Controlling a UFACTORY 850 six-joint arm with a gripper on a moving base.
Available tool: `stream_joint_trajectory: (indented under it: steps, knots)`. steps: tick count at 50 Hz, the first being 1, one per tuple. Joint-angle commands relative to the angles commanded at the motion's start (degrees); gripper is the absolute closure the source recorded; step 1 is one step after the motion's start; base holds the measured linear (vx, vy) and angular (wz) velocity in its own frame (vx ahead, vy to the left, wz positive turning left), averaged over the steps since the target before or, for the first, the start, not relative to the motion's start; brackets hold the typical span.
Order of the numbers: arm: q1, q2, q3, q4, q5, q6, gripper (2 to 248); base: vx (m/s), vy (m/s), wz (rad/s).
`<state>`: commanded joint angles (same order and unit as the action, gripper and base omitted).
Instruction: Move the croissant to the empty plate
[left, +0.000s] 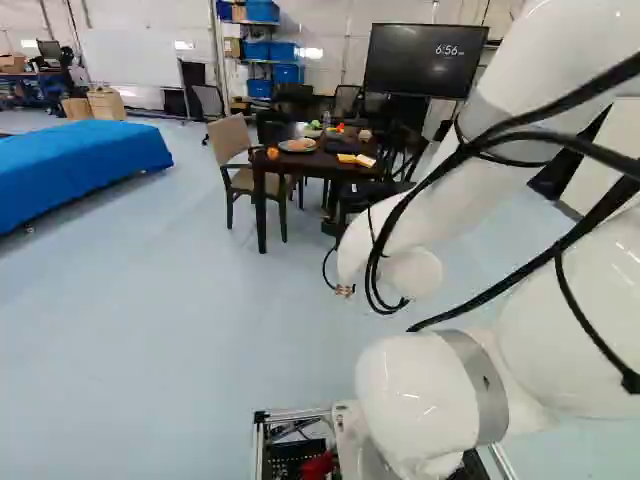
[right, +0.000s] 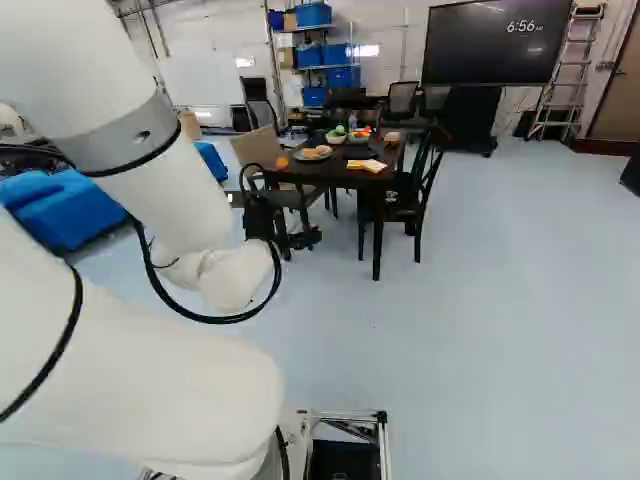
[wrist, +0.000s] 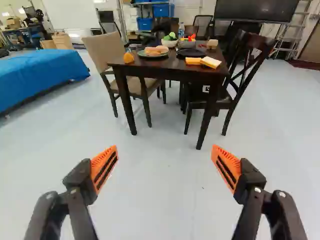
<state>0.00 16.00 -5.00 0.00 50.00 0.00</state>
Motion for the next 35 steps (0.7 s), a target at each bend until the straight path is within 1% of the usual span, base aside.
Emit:
stream_joint_trajectory:
  steps: [9, 18, 35]
  knots:
    - [0.0, 0.0, 0.0, 0.0, 0.0, 0.0, 3, 0.011, 0.0, -0.001]
    - [0.0, 0.0, 0.0, 0.0, 0.0, 0.0, 3, 0.081, 0.003, -0.003]
    - [0.0, 0.0, 0.0, 0.0, 0.0, 0.0, 3, 0.178, 0.003, -0.013]
